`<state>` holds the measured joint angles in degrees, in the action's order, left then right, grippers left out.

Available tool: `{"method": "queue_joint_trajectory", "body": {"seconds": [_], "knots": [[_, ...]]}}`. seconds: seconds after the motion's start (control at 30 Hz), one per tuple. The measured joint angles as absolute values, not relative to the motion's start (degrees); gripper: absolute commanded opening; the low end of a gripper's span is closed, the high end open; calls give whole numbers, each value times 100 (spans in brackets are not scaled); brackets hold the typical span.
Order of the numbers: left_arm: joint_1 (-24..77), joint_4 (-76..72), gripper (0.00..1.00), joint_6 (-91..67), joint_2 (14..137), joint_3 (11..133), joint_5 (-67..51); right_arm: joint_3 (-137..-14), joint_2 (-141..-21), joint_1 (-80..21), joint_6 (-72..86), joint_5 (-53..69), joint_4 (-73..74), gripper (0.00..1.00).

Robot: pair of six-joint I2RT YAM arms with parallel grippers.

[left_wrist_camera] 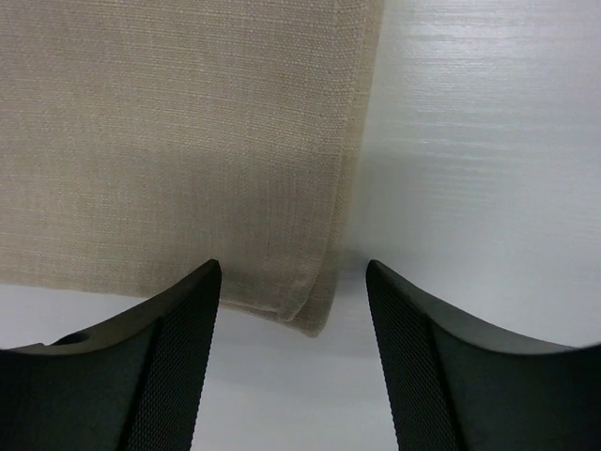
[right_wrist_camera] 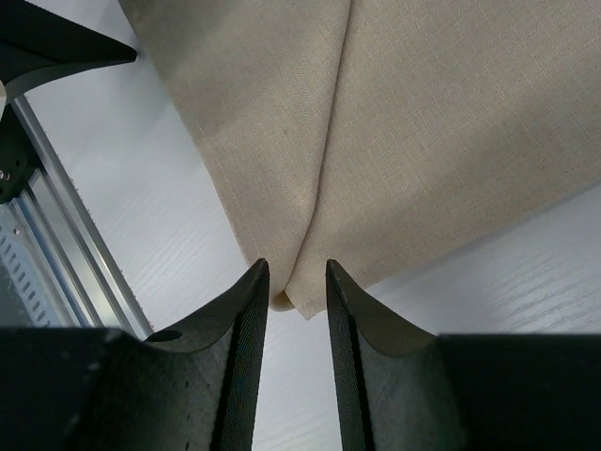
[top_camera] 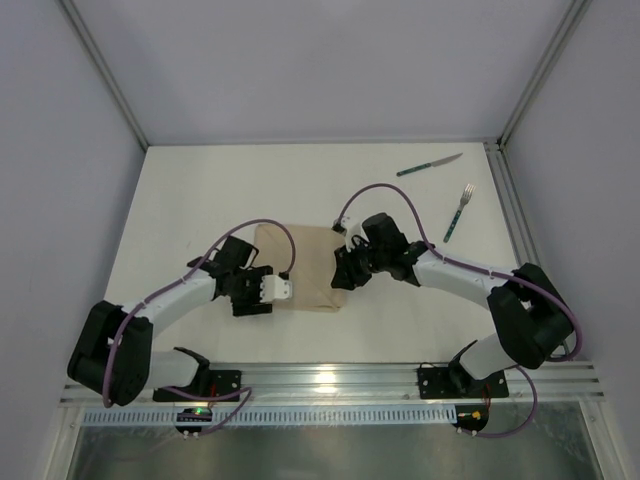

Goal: Fold the napkin into a case and place the utensils inside
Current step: Pick up the upper triangle-folded napkin from the center of the board.

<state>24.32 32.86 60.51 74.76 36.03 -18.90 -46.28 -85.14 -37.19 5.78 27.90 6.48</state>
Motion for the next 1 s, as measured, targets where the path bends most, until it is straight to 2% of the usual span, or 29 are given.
{"method": "queue_joint_trajectory", "body": {"seconds": [0.07, 0.1, 0.17, 0.2, 0.23, 0.3, 0.43, 0.5, 0.67, 0.77, 1.0], "knots": [[2471, 3083, 54, 6049, 7415, 3527, -1870, -4626, -8501, -3719, 543, 2783, 648, 34], [2497, 2980, 41, 6051, 7395, 3489, -1859, -4613, -8479, -3719, 519, 2775, 642, 34], [2543, 2786, 29, 6049, 7376, 3406, -1831, -4528, -8353, -3726, 473, 2711, 622, 34], [2556, 2718, 20, 6051, 7363, 3378, -1813, -4464, -8237, -3741, 454, 2648, 617, 34], [2580, 2650, 15, 6038, 7356, 3343, -1800, -4399, -8103, -3771, 421, 2561, 598, 34], [2596, 2550, 1, 6038, 7332, 3293, -1754, -4283, -7830, -3896, 329, 2351, 548, 39], [2613, 2504, 0, 5905, 7312, 3280, -1664, -3931, -7284, -4399, -95, 1826, -27, 46], [2615, 2517, 0, 5789, 7286, 3282, -1601, -3688, -7076, -4635, -366, 1625, -311, 53], [2613, 2714, 0, 5433, 7236, 3393, -1487, -2720, -6875, -5155, -1310, 1229, -1605, 63], [2613, 2869, 0, 5266, 7225, 3555, -1450, -2318, -7019, -5483, -1859, 1055, -2305, 64], [2613, 3177, 0, 4984, 7081, 3874, -1441, -2327, -8016, -6427, -2792, 473, -3371, 69]]}}
